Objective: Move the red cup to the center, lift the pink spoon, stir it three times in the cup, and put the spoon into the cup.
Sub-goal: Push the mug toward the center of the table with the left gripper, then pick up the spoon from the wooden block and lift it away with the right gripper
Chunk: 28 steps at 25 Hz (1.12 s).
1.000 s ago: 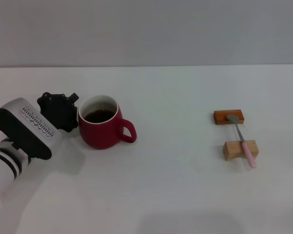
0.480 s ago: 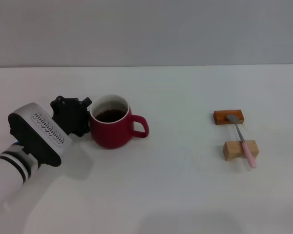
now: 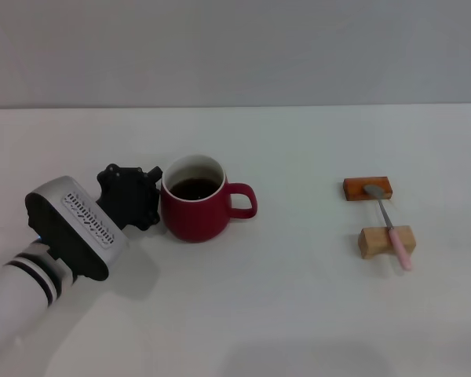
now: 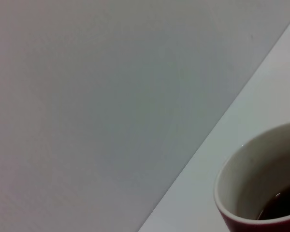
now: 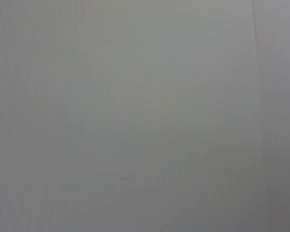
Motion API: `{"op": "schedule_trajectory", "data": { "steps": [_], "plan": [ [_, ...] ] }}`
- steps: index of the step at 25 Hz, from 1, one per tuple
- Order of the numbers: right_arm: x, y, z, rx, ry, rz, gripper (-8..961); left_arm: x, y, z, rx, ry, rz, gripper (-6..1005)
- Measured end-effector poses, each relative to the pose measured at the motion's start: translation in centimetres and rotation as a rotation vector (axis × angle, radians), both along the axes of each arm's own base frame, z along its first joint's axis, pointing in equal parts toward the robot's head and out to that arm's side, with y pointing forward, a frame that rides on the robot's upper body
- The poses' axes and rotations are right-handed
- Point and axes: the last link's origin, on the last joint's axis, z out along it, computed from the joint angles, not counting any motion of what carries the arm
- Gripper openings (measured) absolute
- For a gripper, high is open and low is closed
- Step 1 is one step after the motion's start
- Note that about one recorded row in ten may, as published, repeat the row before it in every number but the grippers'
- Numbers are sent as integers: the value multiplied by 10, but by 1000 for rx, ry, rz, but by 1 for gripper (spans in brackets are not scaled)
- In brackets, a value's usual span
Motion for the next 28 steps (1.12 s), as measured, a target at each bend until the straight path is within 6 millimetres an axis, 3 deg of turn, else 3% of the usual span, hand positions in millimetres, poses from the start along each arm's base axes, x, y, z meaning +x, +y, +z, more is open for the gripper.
{"op": "schedule_trajectory", "data": {
  "steps": [7,14,16,18,19,23,25,28],
  "plan": [
    [1,-1,-1,-3,0,-2,575,1,-7,-3,3,-35,8,87],
    [1,-3,-3,-8,1,-5,575,-11,2,20,115,-87,78,92],
    [1,-4,-3,-8,1,-5,575,-24,9,45,241,-145,152,94],
    [1,-4,-4,-9,1,-4,575,-30,12,57,303,-176,189,96],
    [0,-4,-5,-11,1,-4,575,-40,15,75,392,-235,250,96],
    [0,-4,-5,-12,2,-5,575,-51,15,91,473,-325,315,99],
    [0,-4,-6,-12,2,-5,575,-65,11,108,555,-469,394,101],
    [0,-4,-6,-14,4,-5,575,-74,8,118,602,-577,439,103]
  ]
}}
